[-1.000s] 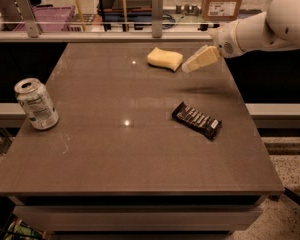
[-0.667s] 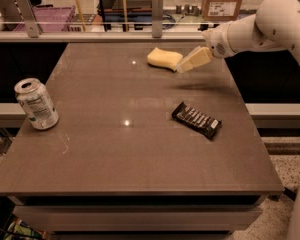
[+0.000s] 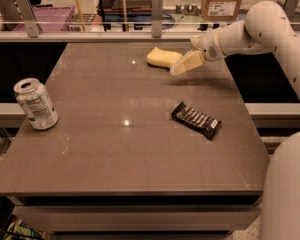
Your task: Move sponge near 7up can
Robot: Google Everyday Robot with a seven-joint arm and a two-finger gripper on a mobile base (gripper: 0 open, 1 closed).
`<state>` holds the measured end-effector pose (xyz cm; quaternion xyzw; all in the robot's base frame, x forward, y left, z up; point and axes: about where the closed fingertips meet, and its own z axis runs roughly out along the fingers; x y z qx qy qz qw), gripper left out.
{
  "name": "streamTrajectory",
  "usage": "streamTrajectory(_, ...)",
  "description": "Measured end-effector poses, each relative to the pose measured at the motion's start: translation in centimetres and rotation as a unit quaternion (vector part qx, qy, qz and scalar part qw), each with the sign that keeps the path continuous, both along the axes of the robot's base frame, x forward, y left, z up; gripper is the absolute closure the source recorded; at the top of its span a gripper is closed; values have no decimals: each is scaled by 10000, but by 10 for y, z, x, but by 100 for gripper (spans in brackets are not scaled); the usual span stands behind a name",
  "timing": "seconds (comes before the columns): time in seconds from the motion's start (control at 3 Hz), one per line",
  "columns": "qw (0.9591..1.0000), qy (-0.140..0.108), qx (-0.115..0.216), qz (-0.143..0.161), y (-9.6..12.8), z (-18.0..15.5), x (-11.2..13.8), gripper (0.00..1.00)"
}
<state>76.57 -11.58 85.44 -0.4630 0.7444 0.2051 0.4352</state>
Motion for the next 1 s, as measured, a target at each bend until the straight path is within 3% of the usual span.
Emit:
streamTrajectory(0.33, 9996, 169, 137, 200, 9, -12, 5, 0)
streamTrajectory(1.0, 9994, 208, 155, 215, 11, -13, 5, 0)
